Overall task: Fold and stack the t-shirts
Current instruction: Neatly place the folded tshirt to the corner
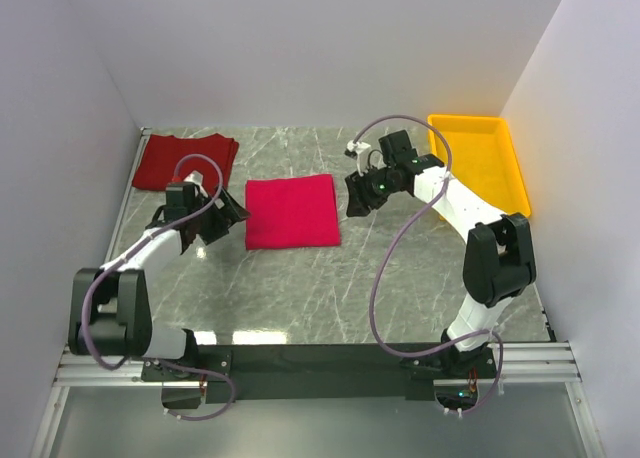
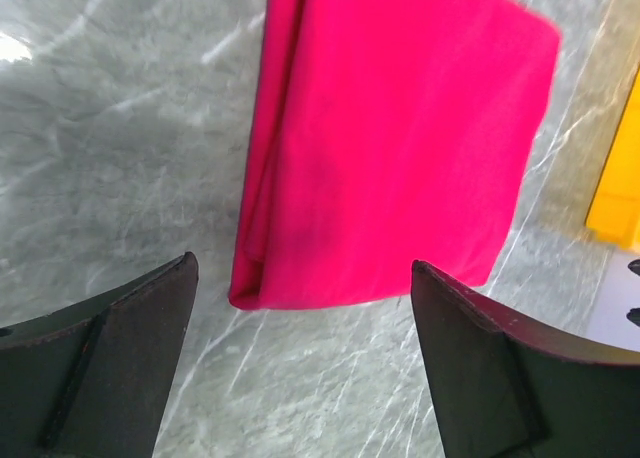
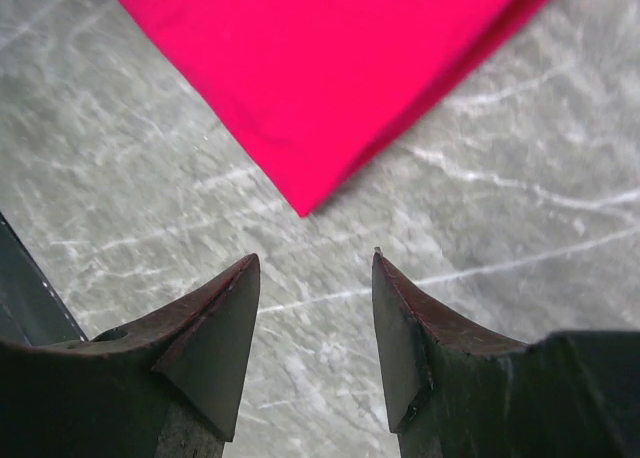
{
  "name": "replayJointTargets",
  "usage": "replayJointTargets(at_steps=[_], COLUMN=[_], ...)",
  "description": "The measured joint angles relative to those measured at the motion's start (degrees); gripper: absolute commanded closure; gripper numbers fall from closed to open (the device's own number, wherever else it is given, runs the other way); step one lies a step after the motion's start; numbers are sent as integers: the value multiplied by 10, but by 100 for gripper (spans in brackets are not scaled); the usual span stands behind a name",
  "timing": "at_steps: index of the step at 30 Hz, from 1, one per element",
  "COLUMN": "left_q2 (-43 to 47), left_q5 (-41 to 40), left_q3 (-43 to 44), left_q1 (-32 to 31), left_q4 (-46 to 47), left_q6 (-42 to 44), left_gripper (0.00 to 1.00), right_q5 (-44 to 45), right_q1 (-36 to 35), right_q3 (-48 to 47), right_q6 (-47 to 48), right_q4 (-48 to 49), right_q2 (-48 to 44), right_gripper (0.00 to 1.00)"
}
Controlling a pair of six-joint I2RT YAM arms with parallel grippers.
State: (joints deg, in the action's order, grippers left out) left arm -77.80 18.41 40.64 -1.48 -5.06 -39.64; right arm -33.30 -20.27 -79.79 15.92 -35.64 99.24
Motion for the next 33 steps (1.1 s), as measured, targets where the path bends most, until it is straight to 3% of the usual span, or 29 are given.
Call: replayJointTargets(at_steps=[15,33], left_q2=[-166,-222], left_q5=[47,92], left_q3=[58,90], left_q1=[0,-14], left_q4=[49,82], left_q6=[-2,-5], left_gripper=[13,20], right_q5=[14,23], right_q1=[3,9], right_q3=[30,30], right_q6=[0,0], right_q4=[10,14], right_q2=[-25,-25], right_gripper=[44,44])
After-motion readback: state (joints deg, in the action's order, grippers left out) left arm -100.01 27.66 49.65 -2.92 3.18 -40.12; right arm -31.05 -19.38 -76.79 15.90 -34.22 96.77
